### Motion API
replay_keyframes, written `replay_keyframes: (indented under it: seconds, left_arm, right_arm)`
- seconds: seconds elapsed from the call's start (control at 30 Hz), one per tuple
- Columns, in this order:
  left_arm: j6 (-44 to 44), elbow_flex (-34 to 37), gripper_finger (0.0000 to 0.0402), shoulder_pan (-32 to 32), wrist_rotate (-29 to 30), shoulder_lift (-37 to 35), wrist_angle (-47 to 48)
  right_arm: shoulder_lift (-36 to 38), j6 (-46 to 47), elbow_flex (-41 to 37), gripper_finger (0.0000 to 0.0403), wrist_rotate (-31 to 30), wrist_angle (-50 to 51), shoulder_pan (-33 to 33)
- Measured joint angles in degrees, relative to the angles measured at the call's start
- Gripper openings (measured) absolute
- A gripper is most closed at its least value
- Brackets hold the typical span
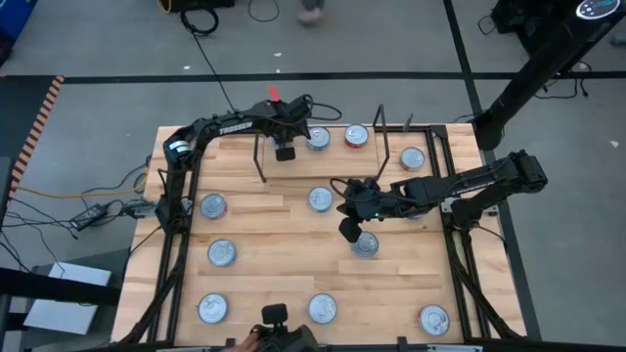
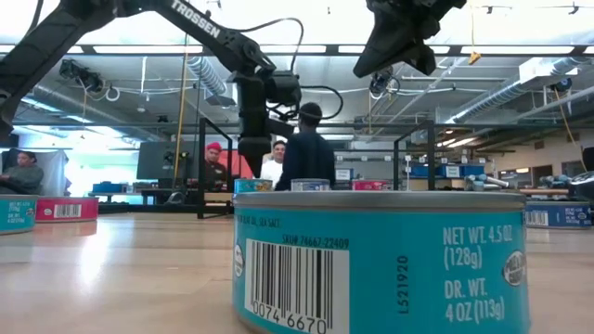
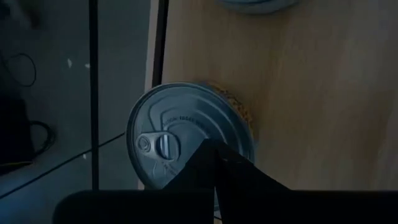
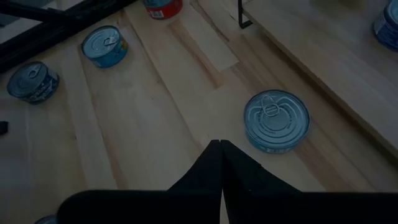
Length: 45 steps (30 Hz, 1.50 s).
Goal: Stack canned seafood by type on shelf
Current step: Put the center light blue tuna can on the shelf
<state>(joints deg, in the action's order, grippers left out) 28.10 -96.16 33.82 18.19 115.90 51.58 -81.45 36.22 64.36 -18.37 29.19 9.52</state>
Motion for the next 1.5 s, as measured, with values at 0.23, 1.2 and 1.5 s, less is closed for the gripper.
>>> replay_keyframes:
  seconds: [0.23,1.2,1.5]
  left_arm:
    - [-0.1,-0.1,0.0002,-0.7,-0.5,0.0,1.7]
    - [-7.0,-0.1,0.0002,-1.4,-0.9,0.0,4.1]
    - [-7.0,-0.1,0.0002,0.2,-0.8,0.0,3.6]
  right_arm:
    - [0.0,0.0,0.0,0.0011,0.0,0.0,0.1]
    - [0.0,-0.4,0.0,0.0011,0.0,0.0,0.1]
    - [0.0,-0.3,0.0,0.0011,0.0,0.0,0.1]
